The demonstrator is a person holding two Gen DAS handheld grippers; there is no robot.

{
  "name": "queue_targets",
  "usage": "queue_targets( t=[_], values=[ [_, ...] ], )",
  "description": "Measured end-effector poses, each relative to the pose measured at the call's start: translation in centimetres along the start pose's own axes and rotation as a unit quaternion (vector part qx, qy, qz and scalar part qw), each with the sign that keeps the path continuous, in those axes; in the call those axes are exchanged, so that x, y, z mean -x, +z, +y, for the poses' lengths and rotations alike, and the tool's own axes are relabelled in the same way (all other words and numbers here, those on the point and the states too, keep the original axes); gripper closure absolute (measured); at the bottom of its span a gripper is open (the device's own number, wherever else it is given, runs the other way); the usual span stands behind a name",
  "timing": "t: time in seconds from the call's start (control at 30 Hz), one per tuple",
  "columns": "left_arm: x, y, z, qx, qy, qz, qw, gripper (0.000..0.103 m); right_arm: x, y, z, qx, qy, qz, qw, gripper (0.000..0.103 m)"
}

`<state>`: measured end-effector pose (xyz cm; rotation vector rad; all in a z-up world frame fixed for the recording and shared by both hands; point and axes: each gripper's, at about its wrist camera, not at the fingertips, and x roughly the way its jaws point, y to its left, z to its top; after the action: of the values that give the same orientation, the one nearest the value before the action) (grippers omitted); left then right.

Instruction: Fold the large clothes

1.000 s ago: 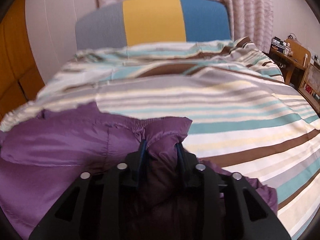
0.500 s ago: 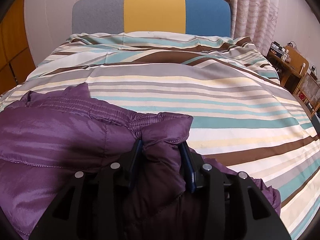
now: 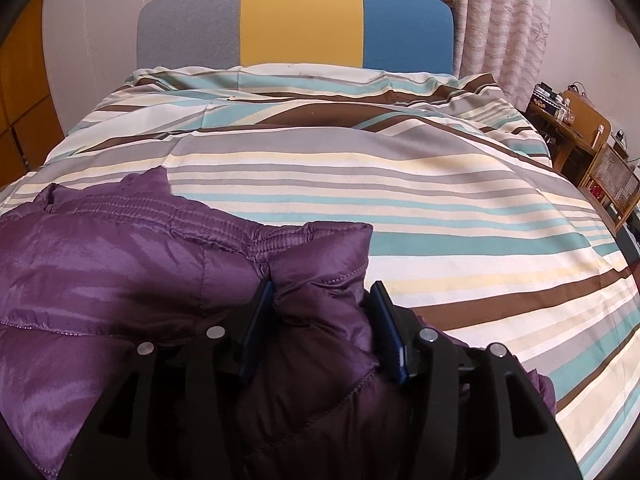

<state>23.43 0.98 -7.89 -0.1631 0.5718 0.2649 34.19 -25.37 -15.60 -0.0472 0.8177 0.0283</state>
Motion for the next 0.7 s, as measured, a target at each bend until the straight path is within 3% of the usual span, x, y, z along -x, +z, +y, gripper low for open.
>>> queue_targets(
  t=[0.1, 0.13, 0.23, 0.4, 0.5, 0.7],
  values=[
    [-2.4, -0.7, -1.0, -0.041, 0.018, 0.011, 0.9990, 0.029, 0.0, 0.0, -0.2, -0.004, 0.002, 0.001, 1.000, 0.051],
    [-4.0, -1.5, -0.9, -0.044, 0.019, 0.034, 0.9983, 0.029, 0.0, 0.0, -0.2, -0.004, 0.003, 0.001, 1.000, 0.050],
    [-6.8, -2.8, 0.6, -0.006, -0.018, 0.079, 0.9967, 0.027, 0.1, 0.1, -0.2, -0.007, 0.005, -0.001, 1.000, 0.050],
    [-7.4, -3.4, 0.4, -0.009, -0.016, 0.084, 0.9963, 0.026, 0.5, 0.0, 0.0, -0.005, -0.001, -0.009, 1.000, 0.050],
    [-7.4, -3.6, 0.5, -0.003, -0.022, 0.083, 0.9963, 0.026, 1.8, -0.3, 0.0, -0.006, -0.003, -0.035, 0.999, 0.049],
    [-7.5, -3.5, 0.5, 0.000, -0.026, 0.082, 0.9963, 0.026, 7.4, -0.5, 1.9, 0.032, 0.046, -0.091, 0.994, 0.047]
  ],
)
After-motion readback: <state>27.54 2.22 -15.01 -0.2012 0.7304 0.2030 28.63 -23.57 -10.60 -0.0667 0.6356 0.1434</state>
